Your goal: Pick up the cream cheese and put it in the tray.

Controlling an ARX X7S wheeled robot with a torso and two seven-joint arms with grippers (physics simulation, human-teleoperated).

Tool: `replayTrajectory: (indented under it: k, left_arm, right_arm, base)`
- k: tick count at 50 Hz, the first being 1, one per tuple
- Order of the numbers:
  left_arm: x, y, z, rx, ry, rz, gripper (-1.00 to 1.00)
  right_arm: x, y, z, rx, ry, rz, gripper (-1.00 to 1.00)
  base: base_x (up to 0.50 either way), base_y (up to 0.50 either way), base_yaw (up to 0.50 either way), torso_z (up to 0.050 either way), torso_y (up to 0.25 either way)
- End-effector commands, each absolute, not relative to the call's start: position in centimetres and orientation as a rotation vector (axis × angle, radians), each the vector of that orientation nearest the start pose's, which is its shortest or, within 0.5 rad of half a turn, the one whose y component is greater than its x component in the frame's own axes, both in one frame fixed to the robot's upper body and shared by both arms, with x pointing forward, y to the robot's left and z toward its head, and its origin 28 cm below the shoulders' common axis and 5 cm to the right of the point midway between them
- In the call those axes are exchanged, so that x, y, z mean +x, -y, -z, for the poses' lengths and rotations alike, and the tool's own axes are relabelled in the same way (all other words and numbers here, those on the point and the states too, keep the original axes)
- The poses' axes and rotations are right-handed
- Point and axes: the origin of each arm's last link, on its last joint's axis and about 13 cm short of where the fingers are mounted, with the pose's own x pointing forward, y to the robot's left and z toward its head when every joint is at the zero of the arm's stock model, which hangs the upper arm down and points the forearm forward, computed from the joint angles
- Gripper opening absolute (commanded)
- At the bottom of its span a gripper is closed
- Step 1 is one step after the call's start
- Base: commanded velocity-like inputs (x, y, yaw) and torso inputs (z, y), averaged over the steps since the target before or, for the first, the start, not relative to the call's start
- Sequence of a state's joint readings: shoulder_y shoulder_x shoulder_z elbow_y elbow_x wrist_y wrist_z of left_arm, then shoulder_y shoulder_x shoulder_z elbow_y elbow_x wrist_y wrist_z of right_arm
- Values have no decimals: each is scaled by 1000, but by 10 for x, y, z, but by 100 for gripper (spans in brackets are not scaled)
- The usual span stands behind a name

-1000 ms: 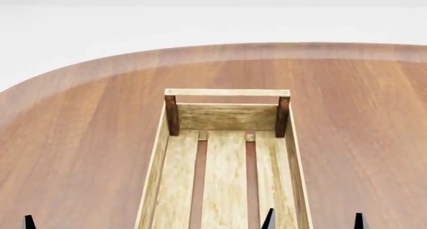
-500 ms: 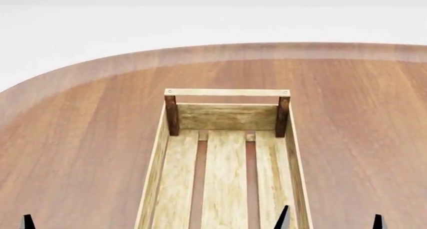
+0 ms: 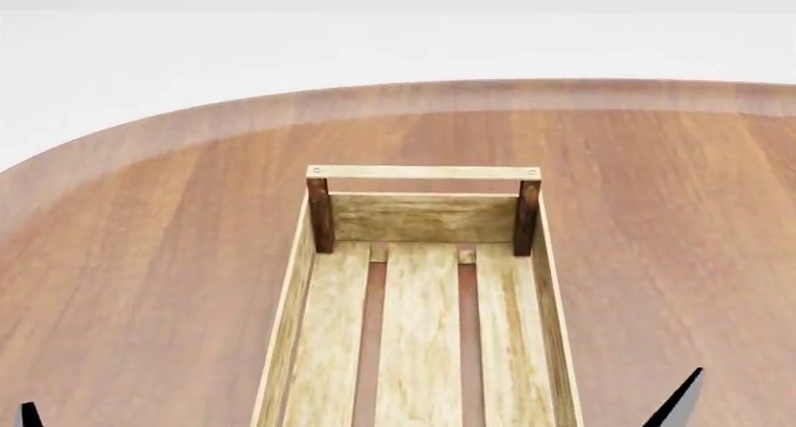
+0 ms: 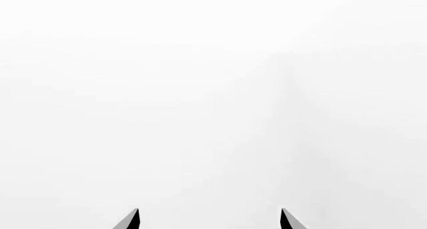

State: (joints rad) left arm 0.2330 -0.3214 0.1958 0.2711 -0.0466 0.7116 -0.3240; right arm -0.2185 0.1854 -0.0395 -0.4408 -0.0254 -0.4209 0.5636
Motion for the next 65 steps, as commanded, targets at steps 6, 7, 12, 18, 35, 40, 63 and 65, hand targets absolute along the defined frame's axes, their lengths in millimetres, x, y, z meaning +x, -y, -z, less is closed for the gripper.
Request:
replayTrajectory:
  k: [6,7,12,18,35,40,63,65]
  left_arm:
    - [150,-224,-72,-4,710,12,100]
    - [150,-224,-72,-3,711,10,100]
    - [150,-224,-72,-3,711,9,100]
    - [150,-224,-73,2,716,8,100]
    - [150,-224,-72,-1,716,7,100]
    - [150,-225,-72,-3,716,7,100]
    - [149,-224,-72,-4,711,9,100]
    - [149,-225,-72,-5,712,9,100]
  right_arm:
    - [162,139,-96,70,550,692,100]
    - [162,141,-96,70,546,708,100]
    - [162,146,-95,91,517,771,100]
    - [160,154,-92,158,466,843,100]
    - [166,166,-78,257,314,970,100]
    - [168,165,-76,268,299,973,100]
    - [177,155,-79,258,93,1277,100]
    - [178,155,-79,259,51,1305,100]
  base:
    - [0,0,0,0,0]
    - [0,0,0,0,0]
    - [0,0,0,0,0]
    - [0,0,0,0,0]
    - [0,0,0,0,0]
    - [0,0,0,0,0]
    - [0,0,0,0,0]
    - [0,0,0,0,0]
